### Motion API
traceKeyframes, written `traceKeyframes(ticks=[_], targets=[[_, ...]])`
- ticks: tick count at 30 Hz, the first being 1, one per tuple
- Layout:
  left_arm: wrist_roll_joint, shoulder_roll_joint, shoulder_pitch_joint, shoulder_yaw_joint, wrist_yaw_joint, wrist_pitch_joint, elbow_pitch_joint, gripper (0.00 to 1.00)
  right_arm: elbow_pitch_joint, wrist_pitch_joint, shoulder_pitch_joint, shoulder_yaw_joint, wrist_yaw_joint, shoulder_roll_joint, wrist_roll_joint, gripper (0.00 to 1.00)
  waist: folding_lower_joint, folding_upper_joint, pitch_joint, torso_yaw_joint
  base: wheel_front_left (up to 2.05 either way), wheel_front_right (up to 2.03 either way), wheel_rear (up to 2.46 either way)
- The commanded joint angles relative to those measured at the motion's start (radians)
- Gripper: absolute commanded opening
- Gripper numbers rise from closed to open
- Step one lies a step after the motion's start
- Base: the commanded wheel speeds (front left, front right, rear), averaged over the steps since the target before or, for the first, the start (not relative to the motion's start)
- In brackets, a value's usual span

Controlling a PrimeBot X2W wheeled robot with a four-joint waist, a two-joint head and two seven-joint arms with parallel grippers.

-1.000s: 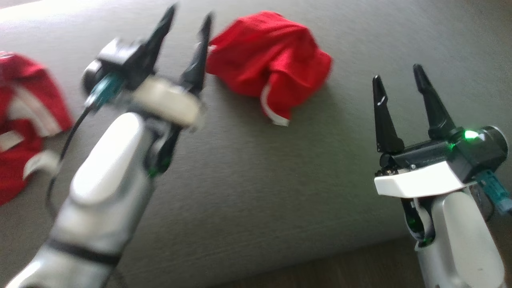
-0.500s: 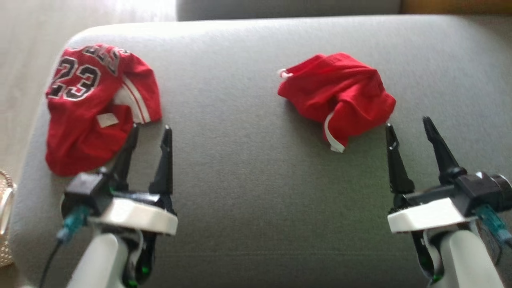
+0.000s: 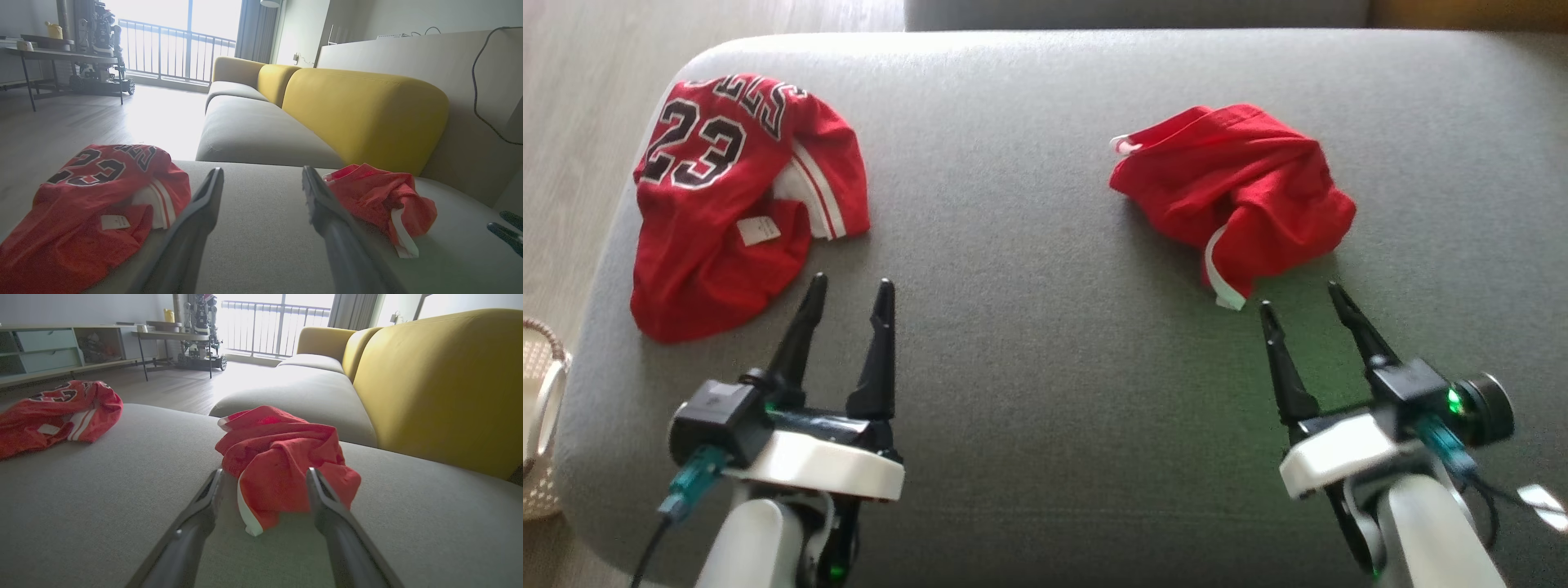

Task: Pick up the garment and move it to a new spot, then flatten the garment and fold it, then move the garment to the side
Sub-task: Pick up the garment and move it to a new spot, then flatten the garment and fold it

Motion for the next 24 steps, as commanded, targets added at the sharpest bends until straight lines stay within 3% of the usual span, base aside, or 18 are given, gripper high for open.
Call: traceKeyframes(ticks=[1, 11, 21, 22, 23, 24], targets=[[0.014, -0.007, -0.041, 0.035, -0.013, -0.005, -0.018, 1.0, 0.019, 0.005, -0.084, 0.031, 0.0, 0.001, -0.033, 1.0, 0.0, -0.0001, 0.021, 0.015, 0.0, 0.0, 0.0], [0.03, -0.023, -0.086, -0.004, -0.037, -0.005, 0.015, 1.0, 0.26, 0.047, -0.223, -0.057, 0.0, 0.001, -0.088, 1.0, 0.0, -0.0001, 0.081, 0.09, 0.0, 0.0, 0.0], [-0.007, -0.026, -0.107, -0.026, -0.033, -0.005, 0.023, 1.0, 0.439, 0.035, -0.3, -0.078, 0.0, 0.001, -0.142, 1.0, 0.0, -0.0001, 0.115, 0.144, 0.0, 0.0, 0.0], [-0.009, -0.026, -0.108, -0.03, -0.032, -0.005, 0.024, 1.0, 0.453, 0.035, -0.305, -0.085, 0.0, 0.001, -0.144, 0.82, 0.0, -0.0001, 0.115, 0.146, 0.0, 0.0, 0.0], [-0.01, -0.026, -0.108, -0.033, -0.031, -0.005, 0.025, 1.0, 0.462, 0.031, -0.311, -0.093, 0.0, 0.001, -0.142, 0.01, 0.0, -0.0001, 0.115, 0.148, 0.0, 0.0, 0.0], [-0.012, -0.026, -0.109, -0.037, -0.03, -0.005, 0.026, 1.0, 0.467, 0.025, -0.318, -0.099, 0.0, 0.001, -0.139, 0.0, 0.0, -0.0001, 0.113, 0.15, 0.0, 0.0, 0.0]])
